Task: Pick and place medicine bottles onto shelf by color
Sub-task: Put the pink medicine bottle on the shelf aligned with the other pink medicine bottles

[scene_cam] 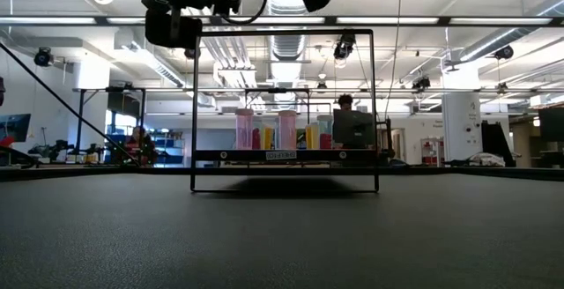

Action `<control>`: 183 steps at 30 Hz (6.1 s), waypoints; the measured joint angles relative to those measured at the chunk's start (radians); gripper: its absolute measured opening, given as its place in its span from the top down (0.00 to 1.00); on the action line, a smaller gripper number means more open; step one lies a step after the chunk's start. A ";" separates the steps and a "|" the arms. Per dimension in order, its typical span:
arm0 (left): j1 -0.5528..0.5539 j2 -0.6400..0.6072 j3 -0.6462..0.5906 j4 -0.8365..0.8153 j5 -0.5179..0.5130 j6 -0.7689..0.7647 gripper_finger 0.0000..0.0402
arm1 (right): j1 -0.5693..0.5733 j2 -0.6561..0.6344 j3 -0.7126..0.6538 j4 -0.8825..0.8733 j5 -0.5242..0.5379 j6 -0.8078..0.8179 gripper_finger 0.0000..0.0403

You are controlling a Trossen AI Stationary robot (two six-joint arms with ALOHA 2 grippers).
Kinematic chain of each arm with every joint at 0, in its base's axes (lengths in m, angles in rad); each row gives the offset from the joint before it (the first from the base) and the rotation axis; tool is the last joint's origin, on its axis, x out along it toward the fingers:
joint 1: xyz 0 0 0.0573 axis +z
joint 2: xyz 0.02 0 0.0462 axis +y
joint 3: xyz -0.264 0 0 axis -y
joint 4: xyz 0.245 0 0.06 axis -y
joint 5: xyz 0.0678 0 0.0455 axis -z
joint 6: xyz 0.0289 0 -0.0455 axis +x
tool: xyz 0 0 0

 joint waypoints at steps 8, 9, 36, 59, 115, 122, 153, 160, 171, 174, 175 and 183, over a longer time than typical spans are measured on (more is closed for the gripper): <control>0.000 0.000 0.000 0.021 0.000 0.000 0.74 | -0.036 0.003 0.003 0.001 -0.030 0.012 0.61; 0.000 0.000 0.000 0.021 0.000 0.000 0.74 | -0.037 0.005 0.004 0.003 -0.035 0.012 0.61; 0.007 0.000 0.000 0.069 -0.014 -0.001 0.73 | -0.041 0.006 0.004 -0.034 -0.022 0.124 0.77; 0.050 0.001 0.000 0.083 -0.092 0.002 0.55 | -0.041 -0.073 0.005 -0.263 0.065 0.260 0.77; 0.123 -0.440 -0.138 -0.047 -1.029 0.968 0.54 | -0.418 -0.321 -1.120 1.038 -0.483 1.304 0.75; 0.123 -0.549 -0.291 0.028 -1.079 0.941 0.54 | -0.423 -0.091 -1.050 1.147 -0.482 1.352 0.76; 0.124 -0.574 -0.528 0.368 -1.054 0.886 0.54 | -0.452 0.001 -1.027 1.290 -0.558 1.386 0.75; 0.123 -0.448 -0.519 0.612 -1.044 0.886 0.54 | -0.451 -0.198 -1.037 1.203 -0.558 1.347 0.75; 0.121 -0.285 -0.517 0.953 -1.007 0.889 0.54 | -0.442 -0.414 -1.020 1.031 -0.719 1.450 0.75; 0.121 -0.238 -0.516 1.012 -0.968 0.889 0.54 | -0.427 -0.418 -1.007 1.030 -0.764 1.486 0.75; 0.121 -0.222 -0.515 1.033 -0.950 0.888 0.54 | -0.417 -0.414 -1.003 1.028 -0.766 1.490 0.75; 0.118 -0.090 -0.475 1.146 -0.910 0.733 0.54 | -0.302 -0.340 -0.932 1.014 -0.767 1.483 0.75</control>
